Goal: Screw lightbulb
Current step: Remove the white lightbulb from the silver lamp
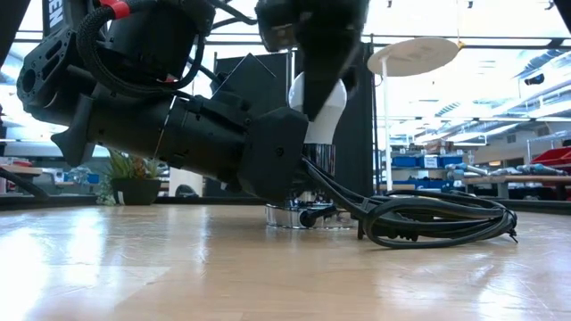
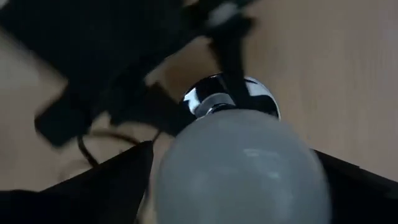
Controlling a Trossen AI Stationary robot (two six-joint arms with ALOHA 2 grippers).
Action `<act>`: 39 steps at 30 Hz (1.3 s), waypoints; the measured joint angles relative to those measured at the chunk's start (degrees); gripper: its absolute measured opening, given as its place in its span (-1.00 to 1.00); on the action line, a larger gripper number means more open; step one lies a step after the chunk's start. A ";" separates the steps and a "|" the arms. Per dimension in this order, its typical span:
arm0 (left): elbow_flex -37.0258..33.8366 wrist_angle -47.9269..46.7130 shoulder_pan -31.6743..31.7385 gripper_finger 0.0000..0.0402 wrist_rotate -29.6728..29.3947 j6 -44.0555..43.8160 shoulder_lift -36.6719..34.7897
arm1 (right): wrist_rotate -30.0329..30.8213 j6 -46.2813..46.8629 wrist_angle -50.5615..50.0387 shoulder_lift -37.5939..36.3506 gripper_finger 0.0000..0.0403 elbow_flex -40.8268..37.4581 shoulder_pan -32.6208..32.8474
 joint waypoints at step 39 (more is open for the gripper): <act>0.01 0.00 0.09 -0.06 -0.38 -1.05 0.04 | 1.03 22.37 -2.80 0.00 0.29 0.11 -0.43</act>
